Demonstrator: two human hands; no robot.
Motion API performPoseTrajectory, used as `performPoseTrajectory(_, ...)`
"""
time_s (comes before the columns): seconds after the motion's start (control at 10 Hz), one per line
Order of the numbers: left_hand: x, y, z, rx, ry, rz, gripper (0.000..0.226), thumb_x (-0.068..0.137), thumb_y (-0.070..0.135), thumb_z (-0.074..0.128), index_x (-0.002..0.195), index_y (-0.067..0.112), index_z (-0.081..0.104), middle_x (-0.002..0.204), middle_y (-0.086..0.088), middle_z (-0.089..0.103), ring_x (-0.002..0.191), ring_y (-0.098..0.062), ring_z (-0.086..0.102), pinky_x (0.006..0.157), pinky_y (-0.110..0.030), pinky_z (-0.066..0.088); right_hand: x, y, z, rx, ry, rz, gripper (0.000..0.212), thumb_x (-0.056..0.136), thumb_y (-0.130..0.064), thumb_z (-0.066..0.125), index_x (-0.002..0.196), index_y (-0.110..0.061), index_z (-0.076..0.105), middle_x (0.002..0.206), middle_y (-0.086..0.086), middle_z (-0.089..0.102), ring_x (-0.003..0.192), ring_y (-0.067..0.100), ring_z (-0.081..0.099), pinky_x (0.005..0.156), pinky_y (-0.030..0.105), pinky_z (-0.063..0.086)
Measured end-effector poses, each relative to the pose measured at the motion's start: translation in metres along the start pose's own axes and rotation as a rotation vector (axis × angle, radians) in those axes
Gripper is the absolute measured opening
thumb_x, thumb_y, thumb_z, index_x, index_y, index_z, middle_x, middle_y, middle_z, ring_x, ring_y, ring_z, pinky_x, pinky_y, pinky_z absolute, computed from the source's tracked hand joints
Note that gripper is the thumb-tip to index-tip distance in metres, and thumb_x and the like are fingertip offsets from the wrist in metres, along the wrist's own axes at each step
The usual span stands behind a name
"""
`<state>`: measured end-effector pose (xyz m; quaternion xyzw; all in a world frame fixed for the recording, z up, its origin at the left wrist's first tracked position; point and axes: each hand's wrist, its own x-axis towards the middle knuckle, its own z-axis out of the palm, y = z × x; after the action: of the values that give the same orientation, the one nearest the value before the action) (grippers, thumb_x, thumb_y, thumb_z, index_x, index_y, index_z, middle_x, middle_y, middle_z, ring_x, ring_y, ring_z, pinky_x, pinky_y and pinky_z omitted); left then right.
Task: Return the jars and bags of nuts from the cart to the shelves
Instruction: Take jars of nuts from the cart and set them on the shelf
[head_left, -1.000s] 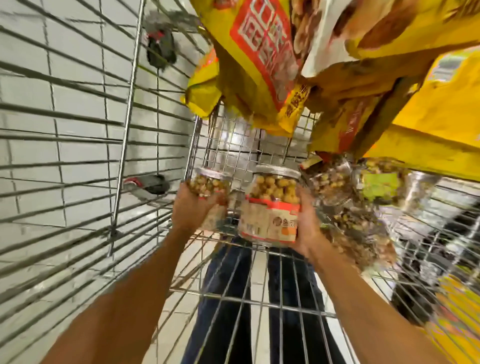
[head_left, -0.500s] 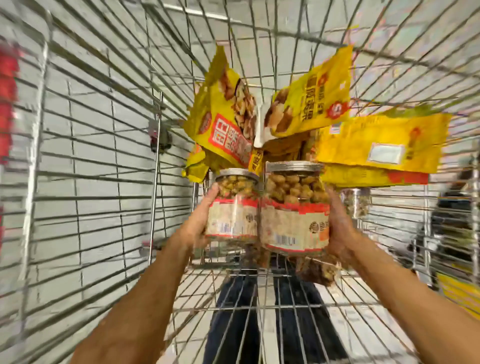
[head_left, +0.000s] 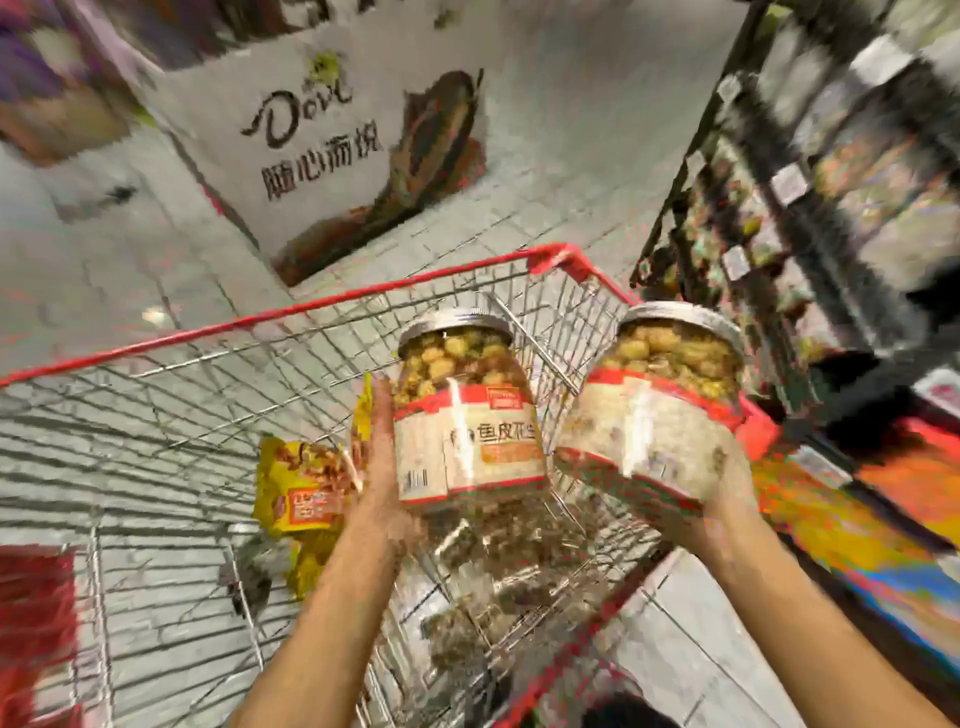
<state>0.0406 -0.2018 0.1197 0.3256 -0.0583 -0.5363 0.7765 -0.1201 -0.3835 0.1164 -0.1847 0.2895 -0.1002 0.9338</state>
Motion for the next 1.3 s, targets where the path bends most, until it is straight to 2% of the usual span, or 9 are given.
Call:
performPoseTrajectory(0.1, 0.023, -0.032, 0.095, 0.063, -0.176, -0.121, 0.080, 0.070, 0.061, 0.067, 0.118, -0.003, 0.063, 0.122, -0.027, 0.059, 0.116, -0.041, 0.056, 0.094, -0.053, 0.046, -0.073, -0.056, -0.010, 0.035, 0.097, -0.348, 0.041, 0.058, -0.040, 0.057, 0.075, -0.008, 0.078, 0.081, 0.013, 0.075, 0.069, 0.028, 0.072, 0.047, 0.040, 0.057)
performPoseTrajectory(0.2, 0.035, -0.075, 0.139, -0.007, -0.298, -0.092, 0.091, 0.095, 0.058, 0.015, 0.131, -0.024, 0.030, 0.133, -0.047, 0.033, 0.131, -0.050, 0.034, 0.112, -0.054, 0.022, -0.118, -0.092, -0.038, 0.096, 0.161, -0.497, 0.040, 0.081, -0.037, 0.044, 0.080, -0.012, 0.074, 0.076, 0.007, 0.074, 0.063, 0.022, 0.072, 0.045, 0.038, 0.057)
performPoseTrajectory(0.3, 0.047, -0.144, 0.201, -0.163, -0.663, -0.249, 0.084, 0.098, 0.052, 0.021, 0.140, -0.020, 0.008, 0.132, -0.050, 0.029, 0.132, -0.047, 0.035, 0.113, -0.049, 0.024, -0.175, -0.134, -0.099, 0.159, 0.284, -0.581, 0.056, 0.096, -0.041, 0.026, 0.088, -0.012, 0.074, 0.078, 0.007, 0.074, 0.067, 0.022, 0.072, 0.050, 0.035, 0.058)
performPoseTrajectory(0.4, 0.073, -0.188, 0.237, -0.235, -0.585, -0.304, 0.093, 0.091, 0.059, -0.002, 0.139, -0.019, 0.012, 0.142, -0.043, 0.020, 0.138, -0.045, 0.025, 0.115, -0.048, 0.015, -0.220, -0.163, -0.136, 0.164, 0.360, -0.609, 0.048, 0.095, -0.045, 0.030, 0.107, -0.015, 0.065, 0.086, 0.007, 0.074, 0.073, 0.022, 0.071, 0.057, 0.035, 0.060)
performPoseTrajectory(0.5, 0.094, -0.261, 0.314, 0.028, -0.482, -0.295, 0.072, 0.074, 0.057, 0.066, 0.116, 0.000, 0.065, 0.119, -0.026, 0.062, 0.111, -0.042, 0.059, 0.091, -0.054, 0.049, -0.285, -0.207, -0.186, 0.208, 0.378, -0.724, 0.047, 0.095, -0.046, 0.033, 0.103, -0.014, 0.067, 0.094, 0.007, 0.074, 0.084, 0.022, 0.071, 0.071, 0.037, 0.059)
performPoseTrajectory(0.6, 0.109, -0.290, 0.338, 0.135, -0.416, -0.208, 0.067, 0.052, 0.065, 0.068, 0.097, 0.016, 0.076, 0.103, -0.009, 0.073, 0.096, -0.029, 0.069, 0.074, -0.048, 0.057, -0.312, -0.228, -0.207, 0.248, 0.334, -0.788, 0.053, 0.096, -0.044, 0.030, 0.084, -0.016, 0.074, 0.082, 0.003, 0.075, 0.074, 0.019, 0.072, 0.062, 0.034, 0.059)
performPoseTrajectory(1.0, 0.188, -0.341, 0.452, 0.390, -0.186, 0.333, 0.068, 0.081, 0.055, 0.054, 0.126, 0.005, 0.052, 0.128, -0.019, 0.057, 0.122, -0.033, 0.053, 0.104, -0.049, 0.042, -0.335, -0.297, -0.248, 0.271, 0.380, -0.773, 0.056, 0.092, -0.054, 0.033, 0.128, -0.017, 0.056, 0.134, 0.014, 0.054, 0.120, 0.038, 0.052, 0.101, 0.056, 0.036)
performPoseTrajectory(1.1, 0.223, -0.342, 0.466, 0.562, -0.121, 0.536, 0.042, 0.074, 0.052, 0.058, 0.102, 0.021, 0.054, 0.098, 0.003, 0.064, 0.091, -0.001, 0.063, 0.081, -0.019, 0.050, -0.317, -0.316, -0.252, 0.292, 0.354, -0.794, 0.055, 0.092, -0.052, 0.035, 0.131, -0.019, 0.054, 0.132, 0.014, 0.057, 0.120, 0.037, 0.053, 0.094, 0.053, 0.043)
performPoseTrajectory(1.3, 0.272, -0.355, 0.483, 0.789, -0.080, 0.709, 0.089, 0.062, 0.062, 0.062, 0.129, 0.007, 0.042, 0.121, -0.007, 0.059, 0.110, -0.015, 0.058, 0.095, -0.024, 0.047, -0.291, -0.341, -0.260, 0.322, 0.357, -0.809, 0.046, 0.090, -0.054, 0.040, 0.107, -0.021, 0.067, 0.124, 0.011, 0.063, 0.108, 0.032, 0.061, 0.086, 0.050, 0.050)
